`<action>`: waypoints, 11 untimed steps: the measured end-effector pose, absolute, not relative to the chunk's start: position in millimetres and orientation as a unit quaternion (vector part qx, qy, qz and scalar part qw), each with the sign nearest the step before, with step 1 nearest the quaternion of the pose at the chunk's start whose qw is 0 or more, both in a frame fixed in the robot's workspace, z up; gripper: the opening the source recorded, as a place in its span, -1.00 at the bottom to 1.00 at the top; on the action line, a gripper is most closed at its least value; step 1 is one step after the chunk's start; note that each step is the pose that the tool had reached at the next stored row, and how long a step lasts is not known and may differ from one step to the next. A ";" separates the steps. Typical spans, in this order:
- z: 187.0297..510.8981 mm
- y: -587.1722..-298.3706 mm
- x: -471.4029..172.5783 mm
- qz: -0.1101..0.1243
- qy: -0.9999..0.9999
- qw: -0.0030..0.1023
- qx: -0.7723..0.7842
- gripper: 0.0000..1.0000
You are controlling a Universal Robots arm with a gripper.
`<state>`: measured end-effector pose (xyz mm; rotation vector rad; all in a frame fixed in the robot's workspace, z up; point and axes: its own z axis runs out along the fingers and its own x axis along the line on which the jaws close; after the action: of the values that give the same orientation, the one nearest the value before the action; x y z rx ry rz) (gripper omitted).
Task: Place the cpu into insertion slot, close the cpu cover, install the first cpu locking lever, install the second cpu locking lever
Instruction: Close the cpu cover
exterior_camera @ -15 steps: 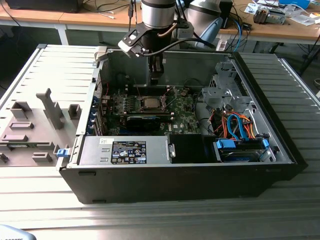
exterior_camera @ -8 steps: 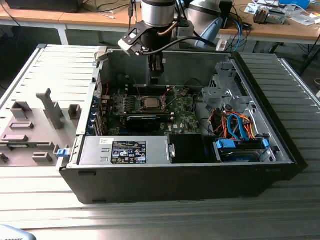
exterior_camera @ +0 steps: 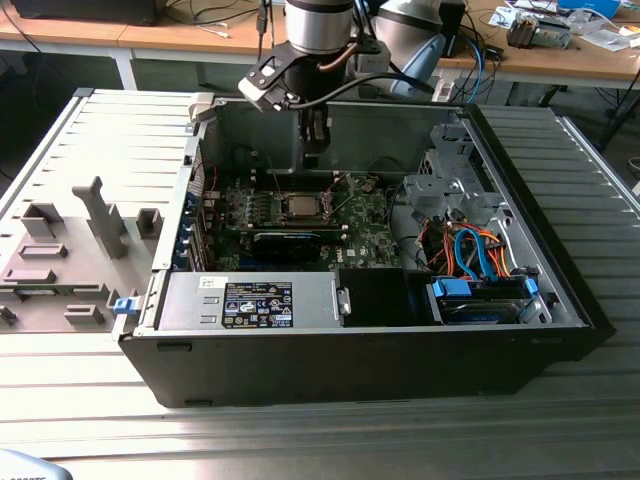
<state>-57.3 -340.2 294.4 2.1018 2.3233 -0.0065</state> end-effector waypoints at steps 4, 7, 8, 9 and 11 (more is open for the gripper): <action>294.4 -340.2 -41.6 -0.002 0.742 0.004 0.671 -0.79; 294.4 -340.2 -36.5 -0.002 0.742 0.004 0.671 -0.79; 294.4 -340.2 -29.2 -0.002 0.742 0.004 0.671 -0.79; 294.4 -340.2 -25.5 -0.002 0.742 0.004 0.671 -0.79; 294.4 -340.2 -23.9 -0.002 0.742 0.004 0.671 -0.79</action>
<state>-23.9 -340.2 294.4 2.1016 2.3230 -0.0073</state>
